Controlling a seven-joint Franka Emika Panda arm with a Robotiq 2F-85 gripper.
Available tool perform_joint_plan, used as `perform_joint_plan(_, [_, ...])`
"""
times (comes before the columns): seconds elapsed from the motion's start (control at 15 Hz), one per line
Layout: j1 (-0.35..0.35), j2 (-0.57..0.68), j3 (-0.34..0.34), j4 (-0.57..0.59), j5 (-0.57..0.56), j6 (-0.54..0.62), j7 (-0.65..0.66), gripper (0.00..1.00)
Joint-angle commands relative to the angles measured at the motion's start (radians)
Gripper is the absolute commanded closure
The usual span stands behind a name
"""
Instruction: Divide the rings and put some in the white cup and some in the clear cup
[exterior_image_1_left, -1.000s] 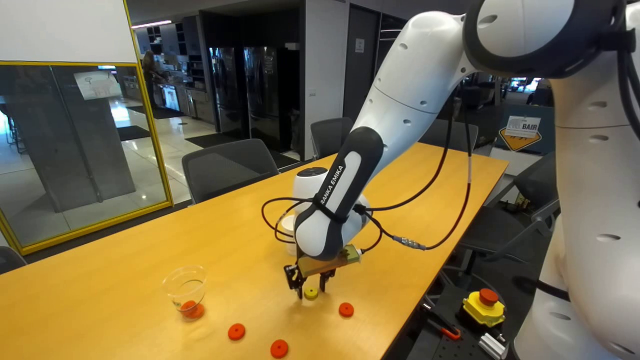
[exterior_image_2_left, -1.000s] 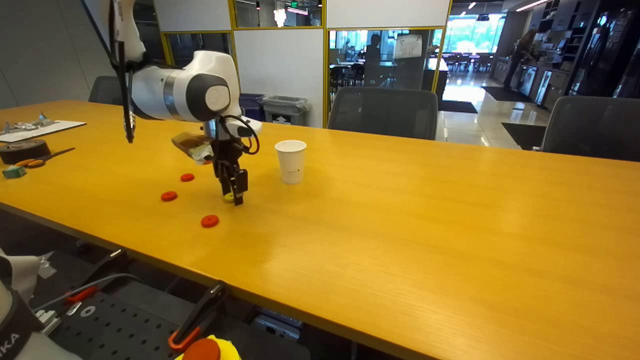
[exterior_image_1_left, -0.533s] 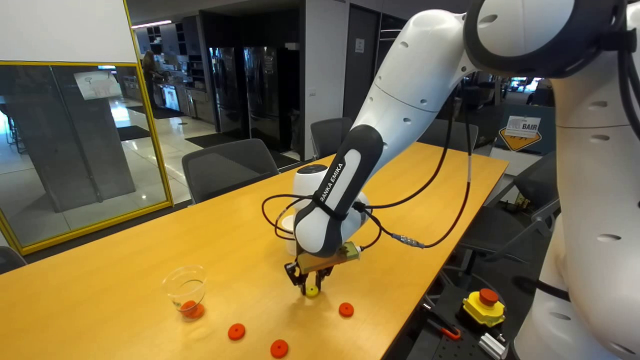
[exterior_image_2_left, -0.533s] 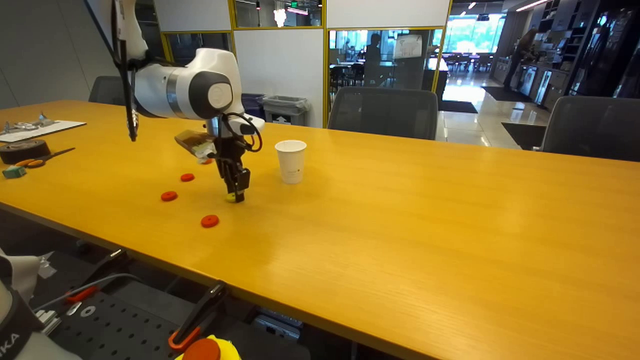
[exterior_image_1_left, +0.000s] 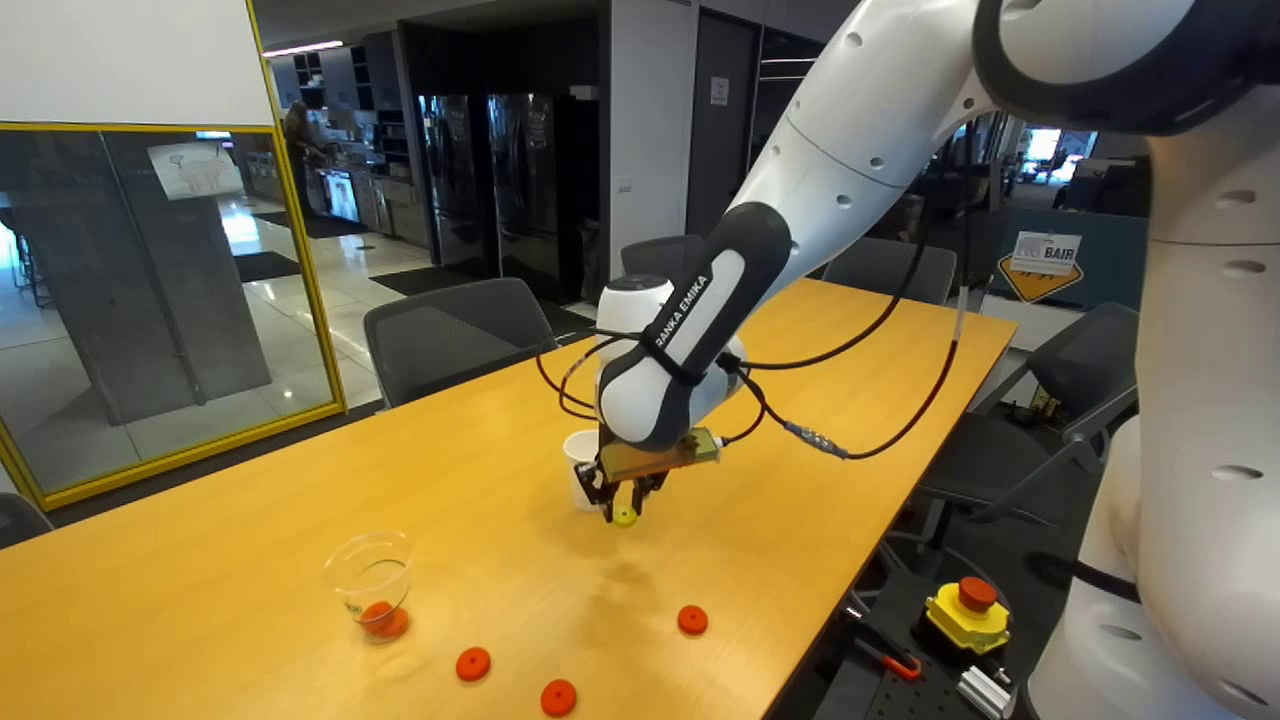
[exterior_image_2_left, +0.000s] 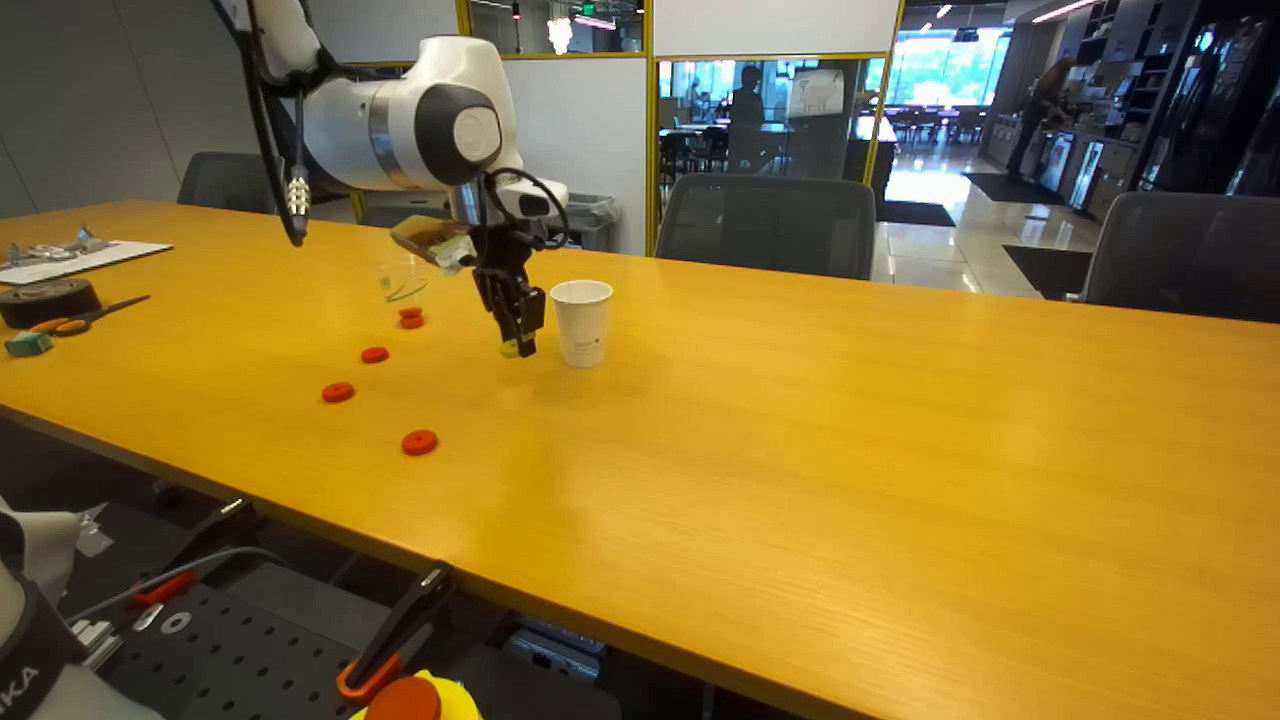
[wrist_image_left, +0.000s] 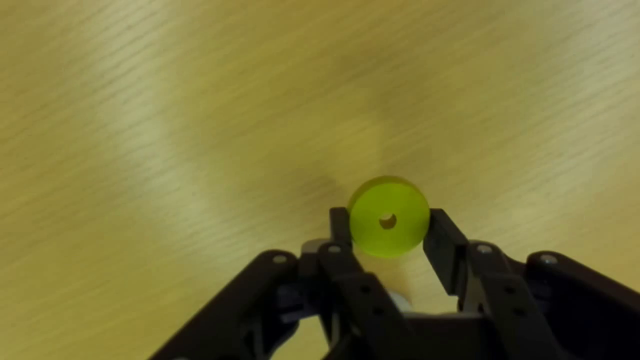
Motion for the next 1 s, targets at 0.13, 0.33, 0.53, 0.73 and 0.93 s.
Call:
perform_joint_plan(0.13, [-0.023,-0.096,0.000,0.096,-0.123,-0.113,0.065,0.79])
perform_joint_plan(0.33, [-0.039,-0.088,0.021,0.164,-0.155,-0.155,0.068,0.79])
perform_joint_plan(0.53, [-0.050,-0.063,0.032,0.217,-0.169,-0.172,0.060,0.79])
perform_joint_plan(0.73, [-0.063,-0.028,0.036,0.269,-0.165,-0.186,0.041,0.79])
perform_joint_plan(0.93, [-0.076,0.013,0.035,0.312,-0.147,-0.192,0.020,0.79])
